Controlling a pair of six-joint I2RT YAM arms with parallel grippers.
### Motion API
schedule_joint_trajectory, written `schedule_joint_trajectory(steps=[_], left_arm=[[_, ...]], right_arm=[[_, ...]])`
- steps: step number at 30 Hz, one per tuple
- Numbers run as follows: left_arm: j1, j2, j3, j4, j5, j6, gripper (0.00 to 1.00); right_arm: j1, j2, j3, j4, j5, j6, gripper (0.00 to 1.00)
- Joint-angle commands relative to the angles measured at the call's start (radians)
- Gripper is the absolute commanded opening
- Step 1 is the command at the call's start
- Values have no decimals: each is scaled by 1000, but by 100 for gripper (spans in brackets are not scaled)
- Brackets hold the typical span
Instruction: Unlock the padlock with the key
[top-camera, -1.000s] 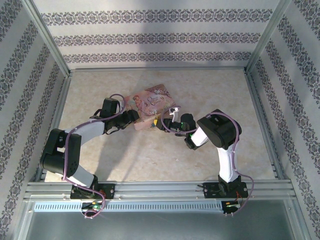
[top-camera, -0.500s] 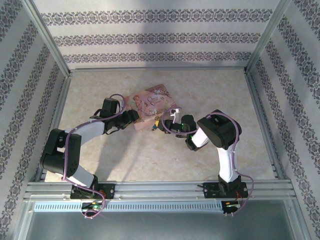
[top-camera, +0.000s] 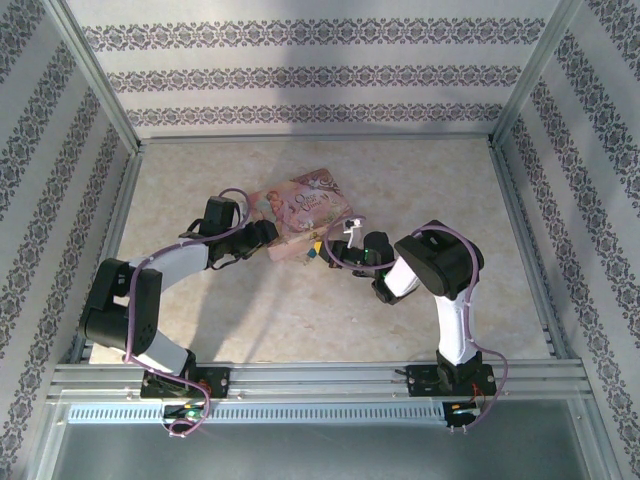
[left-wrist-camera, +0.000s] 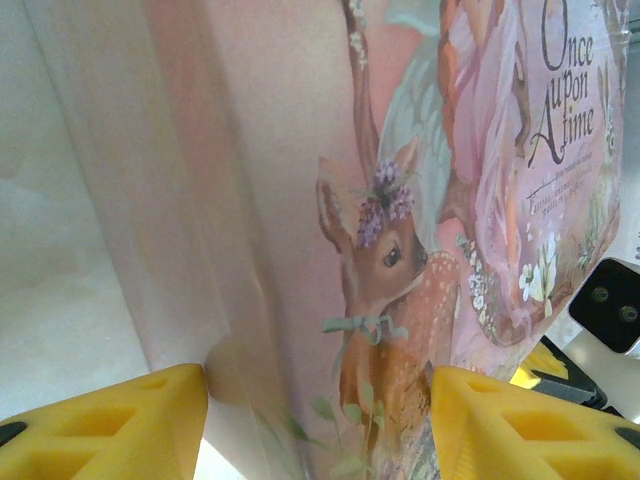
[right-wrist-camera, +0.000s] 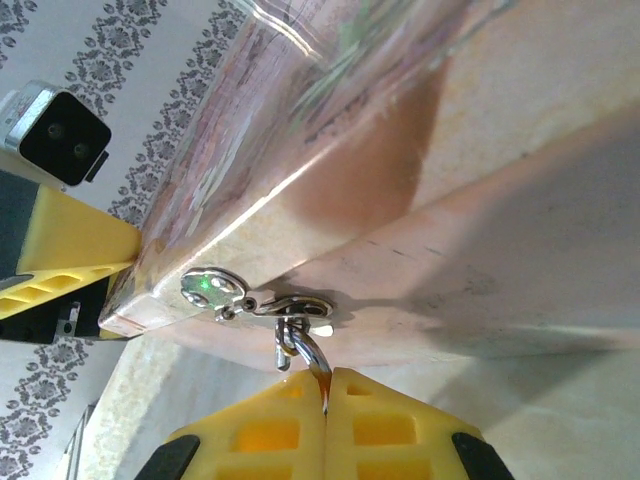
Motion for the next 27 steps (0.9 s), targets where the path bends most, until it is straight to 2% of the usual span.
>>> schedule_joint_trajectory(steps=[1,19,27], left_arm=[[-16,-12,-31,-65,-23,-9,60],[-27,-12,-81,-29,-27,-34,59],[-34,-10,-75,-9,-19,-53,60]], right_arm=[[11,-39,-7,50,36,25,1],[18,-104,-14,50,229,205,0],[45,-60,-8,49,239,197,0]])
